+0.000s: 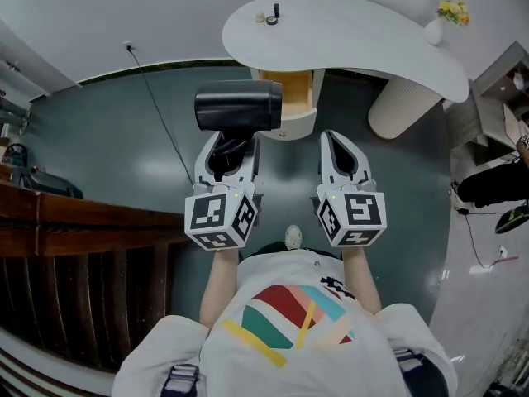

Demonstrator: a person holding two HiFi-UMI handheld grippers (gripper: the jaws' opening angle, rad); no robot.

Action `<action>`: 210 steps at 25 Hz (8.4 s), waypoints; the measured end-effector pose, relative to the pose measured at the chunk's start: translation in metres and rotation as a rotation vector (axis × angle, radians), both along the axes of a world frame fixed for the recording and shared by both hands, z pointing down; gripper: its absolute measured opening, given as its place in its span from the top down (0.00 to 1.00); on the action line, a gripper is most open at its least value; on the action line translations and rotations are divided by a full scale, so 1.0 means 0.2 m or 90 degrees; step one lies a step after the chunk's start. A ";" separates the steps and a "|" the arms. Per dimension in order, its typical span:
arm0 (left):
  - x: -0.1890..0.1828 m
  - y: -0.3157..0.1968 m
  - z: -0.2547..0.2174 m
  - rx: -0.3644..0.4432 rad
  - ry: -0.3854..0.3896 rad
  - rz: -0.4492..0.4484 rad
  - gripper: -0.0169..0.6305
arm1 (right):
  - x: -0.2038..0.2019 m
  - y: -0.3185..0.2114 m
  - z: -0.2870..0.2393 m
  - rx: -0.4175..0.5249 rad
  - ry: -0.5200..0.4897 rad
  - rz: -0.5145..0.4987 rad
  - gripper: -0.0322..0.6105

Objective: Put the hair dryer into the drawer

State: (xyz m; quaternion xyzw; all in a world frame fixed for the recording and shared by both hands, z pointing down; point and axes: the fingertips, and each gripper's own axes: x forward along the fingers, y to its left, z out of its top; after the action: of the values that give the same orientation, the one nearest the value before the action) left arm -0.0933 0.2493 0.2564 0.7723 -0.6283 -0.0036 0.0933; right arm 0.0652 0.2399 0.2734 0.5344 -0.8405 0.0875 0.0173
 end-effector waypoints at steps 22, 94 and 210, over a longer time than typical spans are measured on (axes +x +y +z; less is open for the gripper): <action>0.08 -0.23 -0.06 0.013 0.057 -0.019 0.62 | 0.16 -0.15 -0.04 0.032 0.001 -0.020 0.93; -0.13 -1.89 0.24 -0.160 0.078 -0.019 0.62 | -0.23 -1.84 0.03 -0.013 0.024 -0.094 0.93; 0.27 -1.78 2.15 -0.691 0.009 0.121 0.63 | 0.26 -1.69 0.66 -0.267 0.161 0.089 0.93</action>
State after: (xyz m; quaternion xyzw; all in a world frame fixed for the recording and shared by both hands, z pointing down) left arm -0.0393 -0.1061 0.6860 0.6665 -0.4670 0.3243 0.4822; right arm 0.1163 -0.0974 0.4060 0.5828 -0.7561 0.1933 0.2264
